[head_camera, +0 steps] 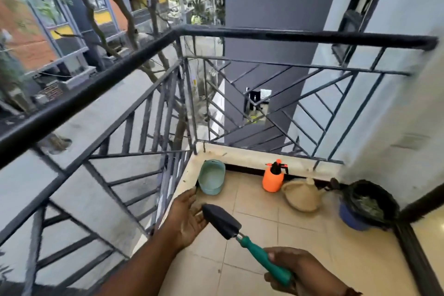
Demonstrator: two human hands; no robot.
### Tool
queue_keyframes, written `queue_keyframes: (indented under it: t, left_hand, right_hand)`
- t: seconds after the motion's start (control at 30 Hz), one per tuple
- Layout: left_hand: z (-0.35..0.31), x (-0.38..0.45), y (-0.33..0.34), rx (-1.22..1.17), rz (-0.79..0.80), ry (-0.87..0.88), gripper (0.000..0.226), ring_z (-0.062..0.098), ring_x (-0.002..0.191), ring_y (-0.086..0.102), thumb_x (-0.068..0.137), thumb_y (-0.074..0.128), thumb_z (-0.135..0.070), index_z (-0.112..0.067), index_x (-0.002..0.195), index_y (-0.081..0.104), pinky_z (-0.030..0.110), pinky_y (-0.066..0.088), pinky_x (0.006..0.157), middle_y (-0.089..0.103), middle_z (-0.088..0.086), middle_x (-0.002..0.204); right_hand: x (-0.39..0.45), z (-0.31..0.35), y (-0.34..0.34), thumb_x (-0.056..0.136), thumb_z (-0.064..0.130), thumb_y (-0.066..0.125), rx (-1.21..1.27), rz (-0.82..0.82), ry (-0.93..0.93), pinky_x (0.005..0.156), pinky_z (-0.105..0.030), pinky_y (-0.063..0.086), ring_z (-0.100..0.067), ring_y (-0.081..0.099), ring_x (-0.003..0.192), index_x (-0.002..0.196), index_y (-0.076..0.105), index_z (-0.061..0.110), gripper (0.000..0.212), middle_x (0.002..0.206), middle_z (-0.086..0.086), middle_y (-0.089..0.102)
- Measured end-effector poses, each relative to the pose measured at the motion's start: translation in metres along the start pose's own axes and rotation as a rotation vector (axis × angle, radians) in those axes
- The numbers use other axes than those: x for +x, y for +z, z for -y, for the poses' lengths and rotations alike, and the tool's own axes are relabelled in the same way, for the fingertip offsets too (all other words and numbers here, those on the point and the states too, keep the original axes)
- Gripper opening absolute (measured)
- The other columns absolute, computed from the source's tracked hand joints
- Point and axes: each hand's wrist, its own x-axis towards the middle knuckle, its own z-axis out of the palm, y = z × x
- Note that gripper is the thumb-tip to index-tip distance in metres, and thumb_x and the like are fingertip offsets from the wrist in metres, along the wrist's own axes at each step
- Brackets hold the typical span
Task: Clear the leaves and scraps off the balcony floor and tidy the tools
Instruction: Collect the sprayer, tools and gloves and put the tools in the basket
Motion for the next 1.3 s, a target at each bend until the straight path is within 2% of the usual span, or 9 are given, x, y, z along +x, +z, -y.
queue_keyframes:
  t: [0.1, 0.47, 0.67, 0.77, 0.93, 1.1, 1.17, 1.23, 1.3]
  left_hand:
    - [-0.016, 0.045, 0.047, 0.021, 0.044, -0.011, 0.042, 0.032, 0.095, 0.062, 0.096, 0.054, -0.035, -0.009, 0.129, 0.048, 0.039, 0.050, 0.084, 0.062, 0.020, 0.108]
    - [-0.067, 0.164, 0.137, 0.279, -0.004, -0.053, 0.047, 0.033, 0.113, 0.061, 0.094, 0.055, -0.048, -0.019, 0.131, 0.050, 0.042, 0.052, 0.090, 0.060, 0.014, 0.129]
    - [-0.087, 0.202, 0.120, 0.179, -0.125, -0.149, 0.046, 0.033, 0.112, 0.059, 0.097, 0.051, -0.048, -0.015, 0.127, 0.055, 0.043, 0.045, 0.097, 0.064, 0.011, 0.124]
    - [-0.099, 0.235, 0.095, 0.213, -0.176, -0.239, 0.050, 0.034, 0.116, 0.058, 0.095, 0.052, -0.050, -0.016, 0.131, 0.055, 0.035, 0.045, 0.086, 0.063, 0.009, 0.122]
    - [-0.134, 0.293, 0.061, 0.242, -0.198, -0.307, 0.049, 0.028, 0.099, 0.058, 0.096, 0.050, -0.051, -0.017, 0.131, 0.054, 0.034, 0.044, 0.082, 0.061, 0.010, 0.128]
    - [-0.171, 0.333, 0.046, 0.432, -0.182, -0.298, 0.033, 0.019, 0.079, 0.056, 0.095, 0.052, -0.050, -0.022, 0.110, 0.061, 0.028, 0.042, 0.070, 0.064, 0.004, 0.107]
    - [-0.182, 0.348, 0.045, 0.505, -0.206, -0.311, 0.029, 0.017, 0.069, 0.052, 0.094, 0.056, -0.047, -0.020, 0.101, 0.062, 0.026, 0.038, 0.065, 0.063, 0.002, 0.092]
    - [-0.187, 0.371, 0.041, 0.588, -0.243, -0.309, 0.030, 0.019, 0.067, 0.052, 0.086, 0.067, -0.043, -0.016, 0.098, 0.064, 0.025, 0.036, 0.065, 0.064, 0.003, 0.084]
    - [-0.181, 0.408, 0.032, 0.645, -0.273, -0.323, 0.044, 0.021, 0.067, 0.052, 0.061, 0.077, -0.042, -0.012, 0.092, 0.068, 0.027, 0.038, 0.065, 0.066, 0.006, 0.078]
  right_hand:
    - [0.031, 0.038, -0.009, 0.081, 0.002, 0.070, -0.021, 0.003, -0.016, 0.059, -0.033, 0.054, -0.037, 0.069, 0.074, 0.106, 0.068, -0.004, 0.026, 0.091, -0.024, 0.070]
    - [0.160, 0.205, -0.007, 0.079, 0.004, 0.075, -0.152, 0.125, 0.047, 0.062, -0.032, 0.055, -0.027, 0.060, 0.075, 0.098, 0.065, -0.002, 0.022, 0.084, -0.017, 0.063]
    - [0.220, 0.250, 0.019, 0.078, 0.005, 0.077, -0.136, 0.128, 0.178, 0.062, -0.033, 0.057, -0.025, 0.062, 0.067, 0.093, 0.066, -0.004, 0.020, 0.067, -0.014, 0.065]
    - [0.257, 0.262, 0.040, 0.080, 0.006, 0.076, -0.099, 0.108, 0.233, 0.053, -0.028, 0.055, -0.023, 0.062, 0.064, 0.096, 0.066, -0.005, 0.021, 0.067, -0.013, 0.065]
    - [0.308, 0.277, 0.066, 0.082, 0.005, 0.074, -0.035, 0.037, 0.304, 0.048, -0.026, 0.053, -0.021, 0.062, 0.061, 0.103, 0.065, -0.005, 0.026, 0.071, -0.014, 0.064]
    - [0.349, 0.289, 0.084, 0.079, -0.001, 0.073, 0.059, -0.042, 0.350, 0.046, -0.028, 0.053, -0.024, 0.059, 0.057, 0.103, 0.064, -0.011, 0.028, 0.071, -0.016, 0.062]
    - [0.362, 0.292, 0.088, 0.064, 0.005, 0.085, 0.045, -0.065, 0.395, 0.045, -0.027, 0.051, -0.025, 0.056, 0.053, 0.100, 0.063, -0.012, 0.046, 0.069, -0.016, 0.058]
    - [0.390, 0.291, 0.088, 0.030, 0.019, 0.099, -0.052, -0.093, 0.404, 0.047, -0.027, 0.048, -0.026, 0.057, 0.053, 0.107, 0.064, -0.009, 0.089, 0.067, -0.018, 0.058]
    - [0.432, 0.285, 0.082, 0.047, 0.010, 0.096, -0.062, -0.147, 0.378, 0.052, -0.027, 0.047, -0.023, 0.060, 0.057, 0.141, 0.046, 0.006, 0.107, 0.068, -0.010, 0.056]
